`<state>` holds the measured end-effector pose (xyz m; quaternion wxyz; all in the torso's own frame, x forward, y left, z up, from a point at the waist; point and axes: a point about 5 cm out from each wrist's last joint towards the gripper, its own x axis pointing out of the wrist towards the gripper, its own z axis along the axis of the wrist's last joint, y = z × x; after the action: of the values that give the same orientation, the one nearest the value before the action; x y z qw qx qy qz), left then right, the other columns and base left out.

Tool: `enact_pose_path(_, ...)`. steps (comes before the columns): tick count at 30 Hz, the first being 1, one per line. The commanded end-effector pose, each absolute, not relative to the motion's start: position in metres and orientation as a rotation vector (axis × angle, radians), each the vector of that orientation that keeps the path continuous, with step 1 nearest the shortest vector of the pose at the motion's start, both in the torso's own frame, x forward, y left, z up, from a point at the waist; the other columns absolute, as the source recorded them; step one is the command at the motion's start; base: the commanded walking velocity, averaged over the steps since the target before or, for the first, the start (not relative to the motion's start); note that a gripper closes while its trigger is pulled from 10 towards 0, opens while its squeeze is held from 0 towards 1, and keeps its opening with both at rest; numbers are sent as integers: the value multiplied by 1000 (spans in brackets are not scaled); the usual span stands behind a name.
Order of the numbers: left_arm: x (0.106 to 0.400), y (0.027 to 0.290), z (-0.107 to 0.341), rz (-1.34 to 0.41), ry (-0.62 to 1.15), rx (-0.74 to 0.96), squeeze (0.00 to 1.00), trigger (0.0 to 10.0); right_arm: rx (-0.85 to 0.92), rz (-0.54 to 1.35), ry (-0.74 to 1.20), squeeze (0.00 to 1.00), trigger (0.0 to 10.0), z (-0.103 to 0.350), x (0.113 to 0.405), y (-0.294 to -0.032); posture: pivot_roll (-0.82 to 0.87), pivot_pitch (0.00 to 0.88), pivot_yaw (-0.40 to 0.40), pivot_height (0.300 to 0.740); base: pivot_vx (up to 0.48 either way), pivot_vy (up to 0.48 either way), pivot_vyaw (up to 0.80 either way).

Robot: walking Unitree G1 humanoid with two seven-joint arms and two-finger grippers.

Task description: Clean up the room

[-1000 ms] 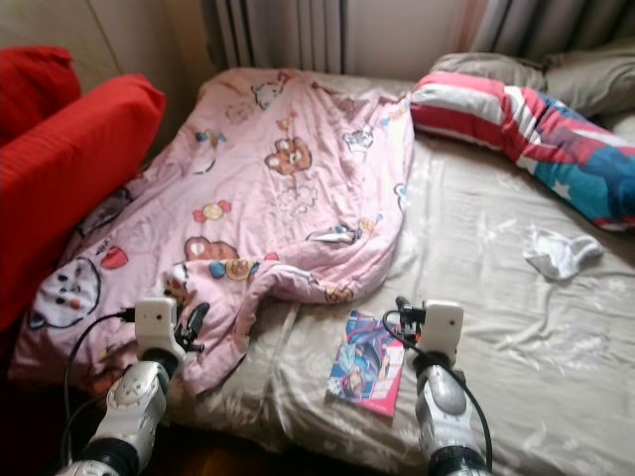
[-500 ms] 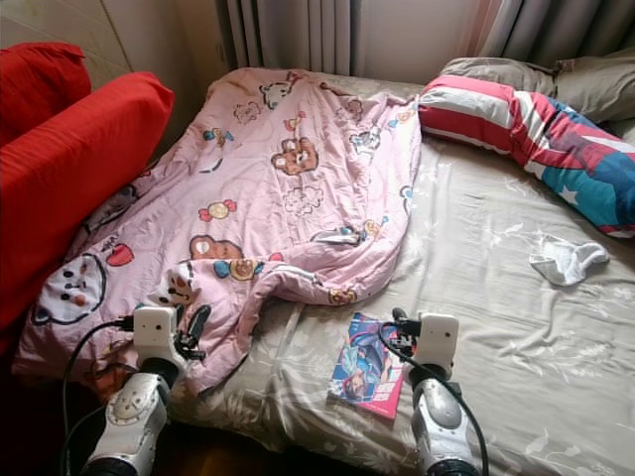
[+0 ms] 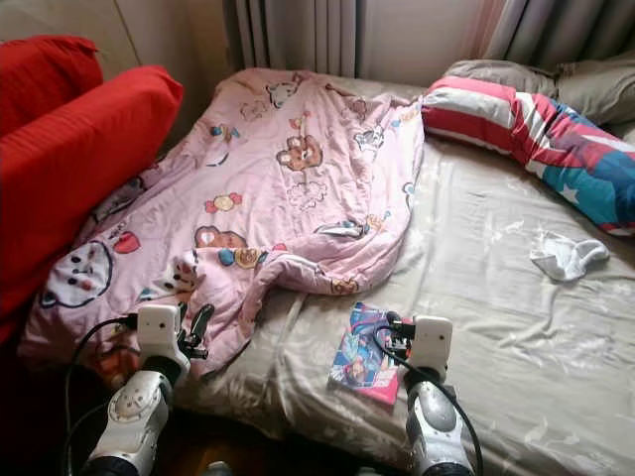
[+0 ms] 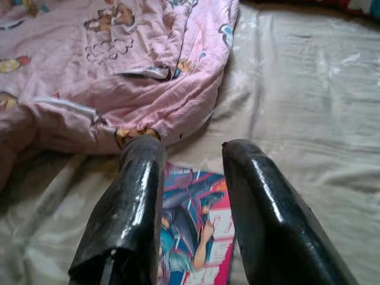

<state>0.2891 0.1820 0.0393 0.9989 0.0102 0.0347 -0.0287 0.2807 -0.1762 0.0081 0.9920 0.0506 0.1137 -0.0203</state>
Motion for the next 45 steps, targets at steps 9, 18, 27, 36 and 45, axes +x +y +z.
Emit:
enact_pose_path(9, 292, 185, 41, -55, 74, 36, 0, 10000, 111, -51, 234, 0, 10000, 6, 278, -179, -74, 123, 4, 634, 0, 0, 0)
enact_pose_path(18, 293, 182, 42, -77, 72, 20, 0, 10000, 133, -26, 284, 0, 10000, -2, 274, -173, -73, 129, 6, 634, 0, 0, 0)
enact_pose_path(27, 294, 179, 43, -90, 74, 28, 0, 10000, 142, -20, 299, 0, 10000, -7, 269, -172, -71, 138, 6, 634, 0, 0, 0)
enact_pose_path(36, 296, 178, 44, -94, 73, 18, 0, 10000, 145, -18, 305, 0, 10000, -8, 269, -172, -71, 141, 6, 634, 0, 0, 0)
enact_pose_path(45, 296, 178, 44, -91, 75, 16, 0, 10000, 110, 9, 311, 0, 10000, -7, 270, -170, -72, 148, 2, 634, 0, 0, 178)
